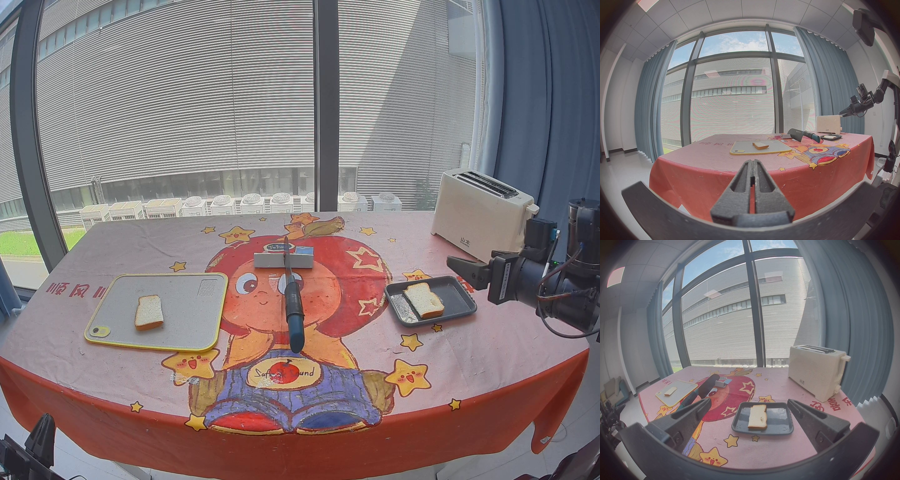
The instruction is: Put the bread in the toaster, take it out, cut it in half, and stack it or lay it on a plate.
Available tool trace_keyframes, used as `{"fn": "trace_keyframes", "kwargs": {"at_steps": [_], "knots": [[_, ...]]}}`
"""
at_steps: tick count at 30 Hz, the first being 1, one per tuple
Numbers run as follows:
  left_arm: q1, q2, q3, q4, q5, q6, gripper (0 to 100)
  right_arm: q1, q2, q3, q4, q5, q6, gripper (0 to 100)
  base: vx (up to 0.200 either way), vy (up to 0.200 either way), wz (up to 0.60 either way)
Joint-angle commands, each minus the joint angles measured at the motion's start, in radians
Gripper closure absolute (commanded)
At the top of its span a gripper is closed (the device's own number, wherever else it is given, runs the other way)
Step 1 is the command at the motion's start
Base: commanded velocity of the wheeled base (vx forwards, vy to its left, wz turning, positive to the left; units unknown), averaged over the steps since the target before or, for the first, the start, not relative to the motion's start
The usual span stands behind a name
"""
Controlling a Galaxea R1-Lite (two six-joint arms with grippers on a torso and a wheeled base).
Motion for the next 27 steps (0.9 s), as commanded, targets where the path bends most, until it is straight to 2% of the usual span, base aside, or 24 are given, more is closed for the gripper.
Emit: {"fn": "trace_keyframes", "kwargs": {"at_steps": [1,4,9,19,23,27], "knots": [[0.0,-0.016,0.018,0.0,0.001,0.0,100,-0.013,-0.093,0.007,-0.001,-0.021,0.0,0,0.0,0.0,0.0],[0.0,-0.016,0.018,0.0,-0.001,0.0,100,-0.043,-0.147,0.007,0.001,-0.037,0.0,0,0.0,0.0,0.0],[0.0,-0.016,0.018,0.0,-0.001,0.0,100,-0.111,-0.2,0.039,0.001,-0.036,-0.005,0,0.0,0.0,0.0],[0.0,-0.016,0.018,0.0,-0.001,0.0,100,-0.195,-0.362,0.125,0.002,-0.034,-0.026,0,0.0,0.0,0.0],[0.0,-0.016,0.018,0.0,0.001,0.001,100,-0.237,-0.446,0.183,0.006,-0.033,-0.06,0,0.0,0.0,0.0],[0.0,-0.016,0.018,0.0,0.001,0.0,100,-0.263,-0.492,0.209,0.013,-0.031,-0.069,0,0.0,0.0,0.0]]}}
